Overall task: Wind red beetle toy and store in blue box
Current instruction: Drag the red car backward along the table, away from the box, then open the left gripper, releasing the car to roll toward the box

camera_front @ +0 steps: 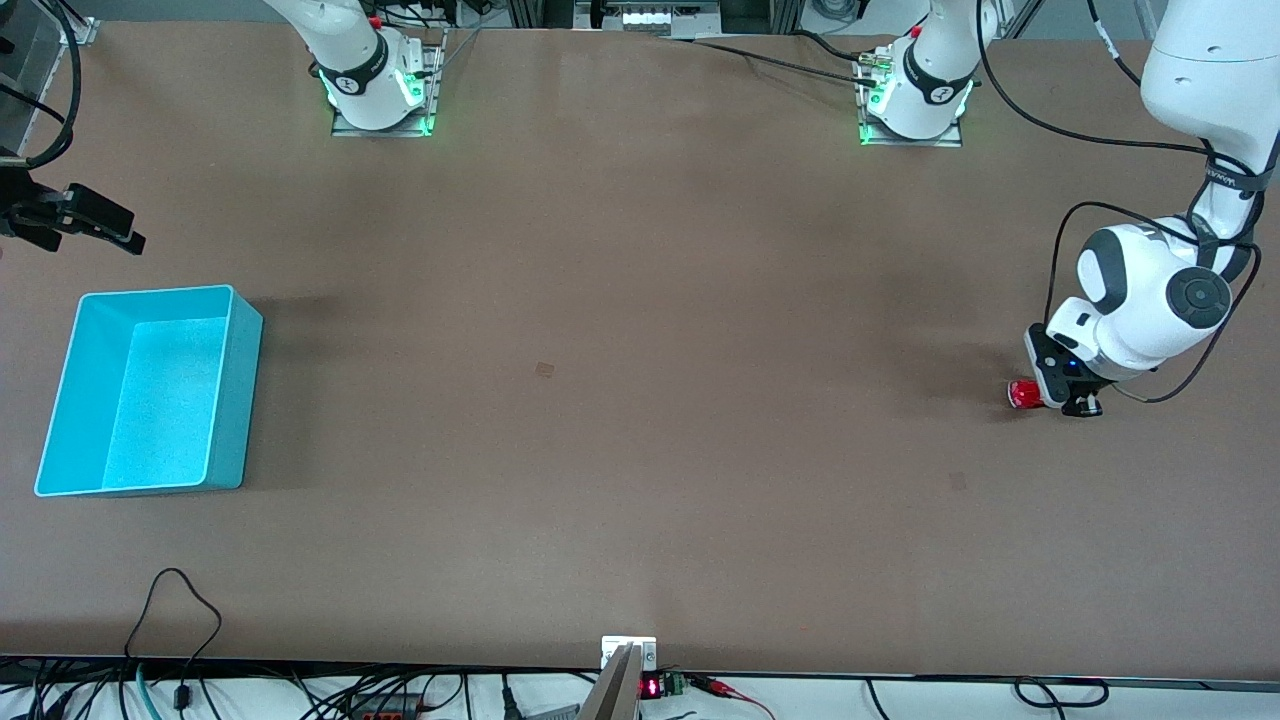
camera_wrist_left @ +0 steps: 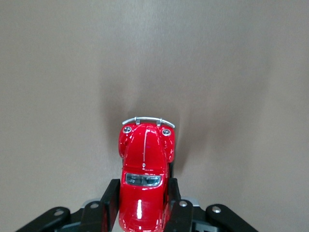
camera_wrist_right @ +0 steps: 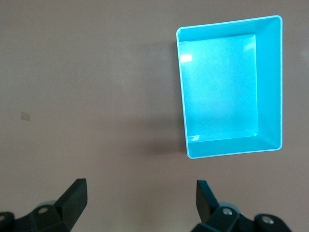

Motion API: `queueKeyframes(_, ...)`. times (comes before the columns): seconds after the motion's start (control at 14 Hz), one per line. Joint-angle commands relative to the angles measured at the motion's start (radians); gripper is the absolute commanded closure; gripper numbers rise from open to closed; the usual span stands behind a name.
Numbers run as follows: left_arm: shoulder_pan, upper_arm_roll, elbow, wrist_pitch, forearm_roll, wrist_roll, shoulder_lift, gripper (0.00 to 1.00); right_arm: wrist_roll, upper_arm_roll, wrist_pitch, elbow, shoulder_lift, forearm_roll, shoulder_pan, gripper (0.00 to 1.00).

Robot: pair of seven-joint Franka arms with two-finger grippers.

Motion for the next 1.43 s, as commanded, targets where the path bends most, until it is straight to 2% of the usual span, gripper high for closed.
queueKeyframes(0.0,0.033,-0.002,0.041,-0.013,0.014,0.032,0.043,0.74,-0.001,0.007,-0.004,0.006,0.001,-0.005,-0.010,0.00)
queueKeyframes(0.29,0.033,-0.002,0.042,-0.013,0.014,0.032,0.043,0.73,-0.001,0.007,-0.005,0.006,0.001,-0.005,-0.010,0.00)
queueKeyframes(0.36,0.033,-0.002,0.051,-0.013,0.014,0.031,0.043,0.67,-0.001,0.007,-0.005,0.006,0.002,-0.005,-0.010,0.00)
queueKeyframes(0.43,0.034,-0.002,0.056,-0.013,0.014,0.031,0.043,0.38,-0.001,0.007,-0.005,0.006,0.001,-0.005,-0.010,0.00)
queueKeyframes(0.5,0.036,-0.002,0.058,-0.013,0.014,0.032,0.036,0.00,-0.001,0.007,-0.005,0.006,0.001,-0.005,-0.010,0.00)
queueKeyframes(1.0,0.036,-0.004,0.056,-0.030,0.012,0.023,-0.007,0.00,-0.001,0.007,-0.004,0.006,0.002,-0.005,-0.010,0.00)
queueKeyframes(1.36,0.036,-0.002,0.058,-0.150,0.011,0.012,-0.069,0.00,-0.001,0.007,-0.002,0.006,0.002,-0.005,-0.010,0.00)
